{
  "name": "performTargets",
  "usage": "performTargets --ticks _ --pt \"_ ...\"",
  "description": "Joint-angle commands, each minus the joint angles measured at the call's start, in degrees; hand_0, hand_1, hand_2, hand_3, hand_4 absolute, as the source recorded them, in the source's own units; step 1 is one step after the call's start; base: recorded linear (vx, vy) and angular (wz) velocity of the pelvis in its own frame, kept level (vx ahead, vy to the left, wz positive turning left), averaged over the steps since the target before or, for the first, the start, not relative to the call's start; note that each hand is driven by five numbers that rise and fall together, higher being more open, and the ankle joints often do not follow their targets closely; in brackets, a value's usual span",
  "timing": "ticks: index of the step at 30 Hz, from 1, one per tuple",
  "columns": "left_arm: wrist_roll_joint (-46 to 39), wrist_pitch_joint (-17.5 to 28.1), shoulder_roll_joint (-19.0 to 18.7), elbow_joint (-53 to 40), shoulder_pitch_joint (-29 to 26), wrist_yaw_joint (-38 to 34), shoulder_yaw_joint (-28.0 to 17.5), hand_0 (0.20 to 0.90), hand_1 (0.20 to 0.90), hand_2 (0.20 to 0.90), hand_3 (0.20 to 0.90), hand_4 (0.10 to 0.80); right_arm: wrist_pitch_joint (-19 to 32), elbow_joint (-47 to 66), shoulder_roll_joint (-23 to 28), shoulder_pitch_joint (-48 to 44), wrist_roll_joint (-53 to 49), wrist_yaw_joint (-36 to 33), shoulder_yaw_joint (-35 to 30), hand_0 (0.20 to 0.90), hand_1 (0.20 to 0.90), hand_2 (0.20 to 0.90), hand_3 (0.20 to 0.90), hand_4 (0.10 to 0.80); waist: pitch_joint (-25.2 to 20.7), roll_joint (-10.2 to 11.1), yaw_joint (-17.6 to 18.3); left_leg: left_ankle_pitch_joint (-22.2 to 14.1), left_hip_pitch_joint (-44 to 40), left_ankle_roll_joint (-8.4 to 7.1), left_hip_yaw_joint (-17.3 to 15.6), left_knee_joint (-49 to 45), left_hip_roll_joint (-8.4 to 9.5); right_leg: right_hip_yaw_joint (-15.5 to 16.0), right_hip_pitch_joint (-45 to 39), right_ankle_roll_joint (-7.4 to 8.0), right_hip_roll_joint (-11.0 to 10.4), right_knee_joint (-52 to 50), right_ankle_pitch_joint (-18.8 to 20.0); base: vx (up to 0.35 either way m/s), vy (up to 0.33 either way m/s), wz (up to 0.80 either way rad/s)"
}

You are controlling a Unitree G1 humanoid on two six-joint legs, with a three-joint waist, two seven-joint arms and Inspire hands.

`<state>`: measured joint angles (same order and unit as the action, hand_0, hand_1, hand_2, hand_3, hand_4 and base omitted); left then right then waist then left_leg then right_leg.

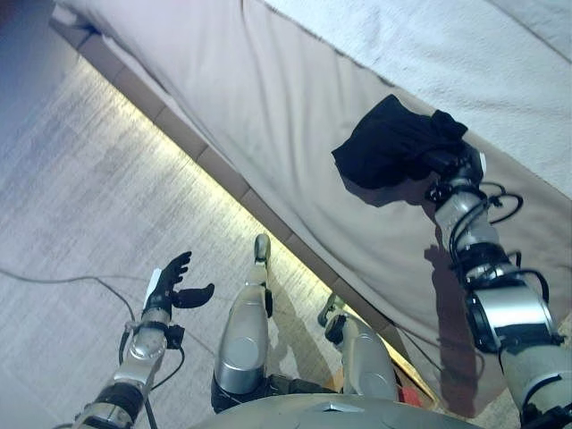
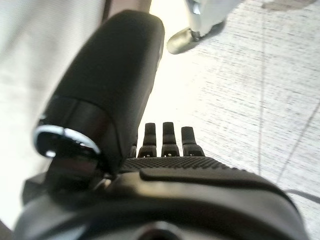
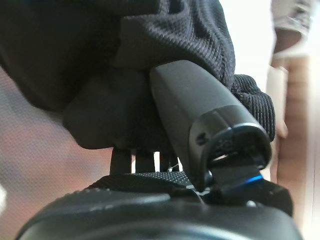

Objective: Pick up the clothes from the bed and place them into the basket

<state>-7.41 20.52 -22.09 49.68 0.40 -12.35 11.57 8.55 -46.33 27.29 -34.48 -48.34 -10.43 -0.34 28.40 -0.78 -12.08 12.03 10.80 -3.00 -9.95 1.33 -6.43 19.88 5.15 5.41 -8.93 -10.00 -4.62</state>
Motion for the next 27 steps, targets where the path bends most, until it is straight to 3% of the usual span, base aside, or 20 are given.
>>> performTargets --ticks 1,6,12,14,15,17,18,19,20,22,25,27 --pt "4.5 5.7 2.4 3.6 4.7 -2.9 1.7 0.9 0.9 0.9 0.9 0.8 12.6 10.0 -3.7 8.1 -8.9 10.4 -0.7 0.3 0.3 0.3 0.2 0.1 -13.4 1.2 4.3 -7.3 -3.4 -3.58 -0.9 0.7 -1.94 -3.8 0.9 -1.16 3.3 4.7 2.5 0.091 0.063 -0.19" --pt "6.8 5.4 6.5 6.3 7.7 -4.9 0.1 0.9 0.9 0.9 0.9 0.8 13.1 19.9 -11.3 23.3 -16.6 18.9 -4.0 0.3 0.3 0.3 0.2 0.1 -19.1 2.3 8.2 -7.4 -9.1 -3.36 -3.1 3.0 -2.31 -5.7 -4.1 -0.58 3.8 9.5 4.1 0.098 0.026 -0.06" --pt "6.7 2.3 6.9 5.5 7.0 -4.4 0.3 0.9 0.9 0.9 0.9 0.8 13.0 29.1 -16.3 32.5 -16.1 20.2 -3.8 0.3 0.3 0.3 0.2 0.1 -21.9 3.3 13.5 -7.7 -12.3 -3.46 -5.0 2.4 -3.18 -9.0 -6.5 -0.89 4.8 10.9 4.4 -0.001 0.007 -0.23" --pt "8.4 2.3 7.1 5.3 7.2 -3.2 0.4 0.9 0.9 0.9 0.9 0.8 12.3 30.4 -16.8 34.7 -12.8 19.0 -3.5 0.3 0.3 0.3 0.2 0.1 -22.0 4.0 14.6 -8.9 -12.3 -3.52 -4.5 -2.1 -3.31 -10.1 -6.9 -1.49 4.5 10.3 4.3 -0.011 0.064 -0.34" --pt "8.3 2.0 7.3 4.4 7.6 -3.2 1.0 0.9 0.9 0.9 0.9 0.8 11.6 31.3 -16.3 35.2 -11.1 18.5 -2.7 0.3 0.3 0.3 0.2 0.1 -21.9 4.2 14.6 -8.8 -11.5 -3.69 -2.2 -5.3 -3.46 -11.2 -7.1 -1.86 4.3 10.0 4.3 -0.002 0.141 -0.6" --pt "5.7 2.0 7.9 3.6 8.5 -4.4 1.5 0.9 0.9 0.9 0.9 0.8 10.0 32.4 -16.1 35.9 -10.4 19.5 -0.5 0.3 0.3 0.3 0.2 0.1 -21.3 4.5 13.9 -9.9 -10.3 -2.62 6.1 -9.8 -1.25 -14.8 -7.7 -2.21 4.2 9.1 4.1 0.037 0.148 -0.78" --pt "4.7 2.2 8.1 3.7 8.7 -5.1 1.3 0.9 0.9 0.9 0.9 0.8 9.8 32.4 -16.3 35.9 -11.1 20.5 0.4 0.3 0.3 0.3 0.2 0.1 -21.4 4.6 13.5 -10.9 -10.1 -1.55 10.3 -9.7 0.71 -16.9 -7.6 -2.21 4.2 8.9 4.2 0.077 0.131 -1.3" --pt "3.3 2.2 8.4 3.5 8.8 -5.8 1.1 0.9 0.9 0.9 0.9 0.8 10.0 32.1 -16.8 35.8 -13.0 22.1 2.2 0.3 0.3 0.3 0.2 0.1 -21.5 4.5 12.3 -14.2 -10.7 0.78 17.5 -8.0 4.56 -21.4 -7.6 -1.87 4.7 8.9 4.3 0.067 0.14 -1.97" --pt "2.9 1.4 8.5 3.4 8.4 -6.1 1.0 0.9 0.9 0.9 0.9 0.8 10.1 32.0 -17.2 35.7 -13.2 23.0 3.4 0.3 0.3 0.3 0.2 0.1 -22.0 4.2 12.1 -15.1 -10.9 1.7 19.5 -6.9 5.66 -23.2 -7.2 -1.55 4.9 9.0 4.4 0.079 0.155 -2.39" --pt "3.4 0.6 8.3 3.9 7.5 -5.3 1.1 0.9 0.9 0.9 0.9 0.8 11.3 31.6 -17.8 35.6 -14.3 22.4 4.0 0.3 0.3 0.3 0.2 0.1 -22.0 4.1 12.0 -16.7 -11.2 2.21 19.9 -7.9 6.7 -24.6 -6.8 -0.65 4.1 8.7 5.1 0.055 0.163 -1.83" --pt "6.3 -0.3 8.1 4.2 5.7 -2.8 2.6 0.9 0.9 0.9 0.9 0.8 14.4 32.6 -19.8 36.5 -15.5 19.7 4.3 0.3 0.3 0.3 0.2 0.1 -22.7 2.7 13.2 -16.0 -14.4 2.4 17.2 -2.8 5.88 -24.5 -7.0 1.37 2.2 9.4 6.1 -0.006 0.236 -1.09" --pt "5.6 -0.6 7.5 4.6 4.8 -2.7 4.4 0.9 0.9 0.9 0.9 0.8 15.5 33.2 -20.1 37.0 -16.8 19.1 3.8 0.3 0.3 0.3 0.2 0.1 -22.7 2.2 14.0 -15.6 -15.3 3.08 16.5 -0.7 6.26 -25.0 -6.2 2.93 0.7 8.8 7.1 -0.035 0.217 -0.48"
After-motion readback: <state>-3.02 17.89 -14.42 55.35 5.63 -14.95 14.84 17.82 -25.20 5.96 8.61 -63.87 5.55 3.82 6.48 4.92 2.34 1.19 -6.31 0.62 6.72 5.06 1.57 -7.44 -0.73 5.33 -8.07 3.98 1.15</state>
